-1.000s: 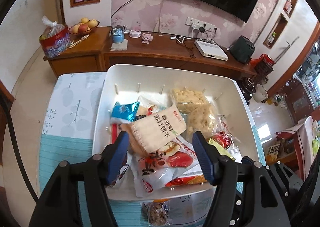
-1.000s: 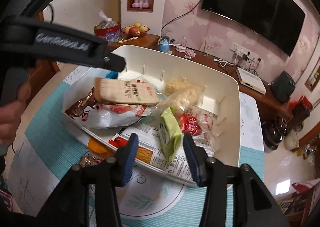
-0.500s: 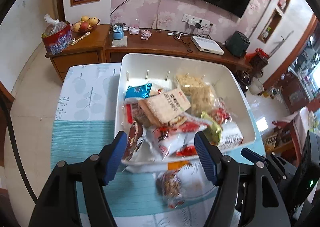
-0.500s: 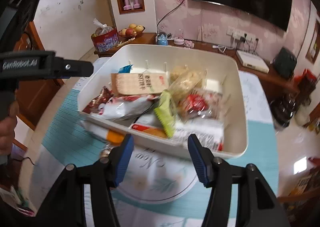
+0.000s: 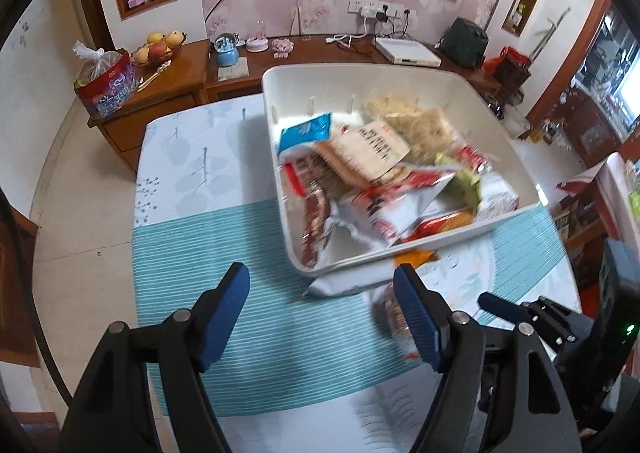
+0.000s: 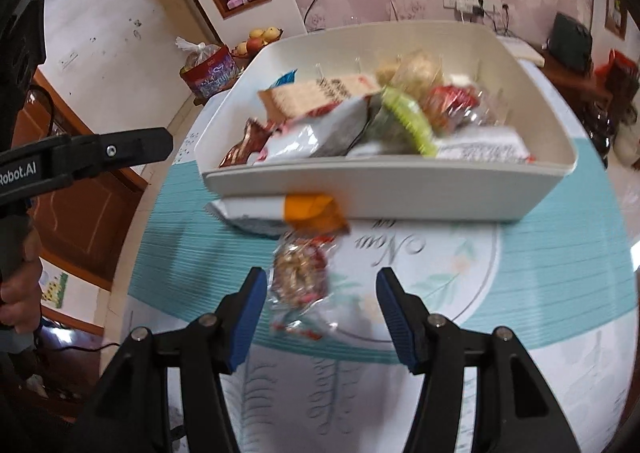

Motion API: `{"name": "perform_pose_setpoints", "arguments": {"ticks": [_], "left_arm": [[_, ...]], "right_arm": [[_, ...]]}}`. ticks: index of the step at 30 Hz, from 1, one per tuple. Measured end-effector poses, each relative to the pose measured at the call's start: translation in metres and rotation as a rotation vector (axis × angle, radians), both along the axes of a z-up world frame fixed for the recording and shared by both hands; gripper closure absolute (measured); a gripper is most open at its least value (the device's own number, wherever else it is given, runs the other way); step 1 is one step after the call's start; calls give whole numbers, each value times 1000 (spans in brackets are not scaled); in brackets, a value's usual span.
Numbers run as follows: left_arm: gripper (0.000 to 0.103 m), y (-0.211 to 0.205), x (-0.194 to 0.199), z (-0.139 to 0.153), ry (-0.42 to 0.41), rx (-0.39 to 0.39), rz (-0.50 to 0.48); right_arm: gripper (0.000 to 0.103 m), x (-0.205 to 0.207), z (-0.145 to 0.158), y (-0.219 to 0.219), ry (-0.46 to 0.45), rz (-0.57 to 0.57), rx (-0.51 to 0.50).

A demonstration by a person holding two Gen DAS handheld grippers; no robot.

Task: Organize snacks
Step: 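Grasp clear nut packet with right gripper while left gripper moves to white-orange bar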

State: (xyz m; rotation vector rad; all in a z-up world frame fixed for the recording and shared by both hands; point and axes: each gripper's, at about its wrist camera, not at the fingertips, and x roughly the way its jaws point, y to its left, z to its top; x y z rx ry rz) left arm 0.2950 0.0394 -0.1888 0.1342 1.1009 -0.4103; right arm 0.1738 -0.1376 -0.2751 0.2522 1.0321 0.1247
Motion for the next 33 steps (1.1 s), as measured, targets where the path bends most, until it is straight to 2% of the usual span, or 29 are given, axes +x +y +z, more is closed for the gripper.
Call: {"name": "perform_pose_setpoints", "arguments": {"ticks": [8, 14, 21, 25, 31, 33], "left_arm": [[29, 19, -5, -33, -22, 37, -85], [29, 27, -14, -59, -34, -51, -190], [29, 21, -15, -83, -95, -129, -307], [29, 13, -12, -94, -102, -128, -363], [30, 5, -7, -100, -91, -141, -394], [34, 3, -5, -101, -86, -145, -404]], "right_arm": [[40, -3, -24, 17, 58, -37, 20], [40, -2, -40, 24, 79, -54, 22], [40, -1, -51, 30, 72, -49, -1], [40, 0, -57, 36, 59, -50, -8], [41, 1, -55, 35, 42, -49, -28], [42, 0, -55, 35, 39, -53, -29]]}}
